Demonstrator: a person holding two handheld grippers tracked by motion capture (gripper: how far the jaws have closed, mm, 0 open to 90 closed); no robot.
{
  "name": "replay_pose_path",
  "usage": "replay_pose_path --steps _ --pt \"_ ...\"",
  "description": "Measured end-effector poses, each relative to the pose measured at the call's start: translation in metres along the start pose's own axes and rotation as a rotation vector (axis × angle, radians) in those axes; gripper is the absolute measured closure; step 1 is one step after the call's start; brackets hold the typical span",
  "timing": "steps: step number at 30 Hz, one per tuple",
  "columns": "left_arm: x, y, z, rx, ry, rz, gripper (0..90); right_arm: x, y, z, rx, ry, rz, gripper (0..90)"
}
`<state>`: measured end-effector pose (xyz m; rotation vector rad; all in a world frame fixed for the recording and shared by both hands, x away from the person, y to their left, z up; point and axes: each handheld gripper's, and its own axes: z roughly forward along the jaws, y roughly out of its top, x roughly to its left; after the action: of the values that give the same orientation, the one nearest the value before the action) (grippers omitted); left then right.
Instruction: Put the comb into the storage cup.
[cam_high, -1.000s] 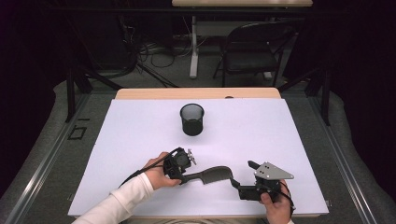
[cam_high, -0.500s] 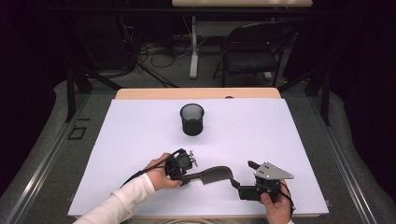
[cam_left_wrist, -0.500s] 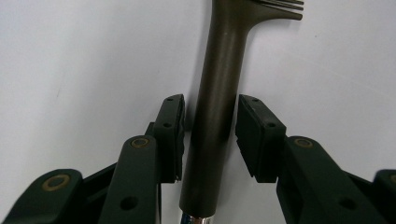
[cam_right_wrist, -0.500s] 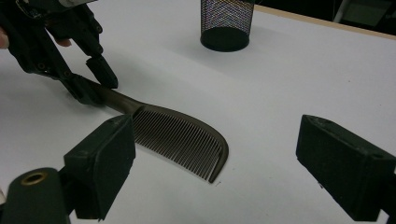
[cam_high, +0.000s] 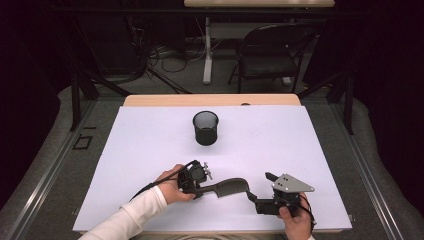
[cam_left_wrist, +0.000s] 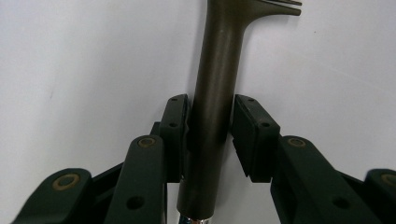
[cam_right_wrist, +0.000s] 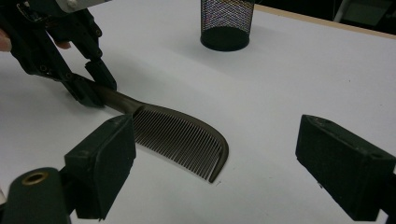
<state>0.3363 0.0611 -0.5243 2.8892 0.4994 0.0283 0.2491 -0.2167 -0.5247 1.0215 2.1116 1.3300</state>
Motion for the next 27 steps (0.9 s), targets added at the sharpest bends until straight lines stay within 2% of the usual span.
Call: replay_pose_path --steps 13,27 --pt "-0.0021 0.0014 0.0007 0.005 0.003 0.030 70.6 0.0000 0.0000 0.0002 0.000 0.000 0.000 12.1" --pt "0.0012 0.0035 0.0000 0.024 -0.025 0.053 72.2 0.0000 -0.0002 0.0004 -0.001 0.001 0.000 12.1"
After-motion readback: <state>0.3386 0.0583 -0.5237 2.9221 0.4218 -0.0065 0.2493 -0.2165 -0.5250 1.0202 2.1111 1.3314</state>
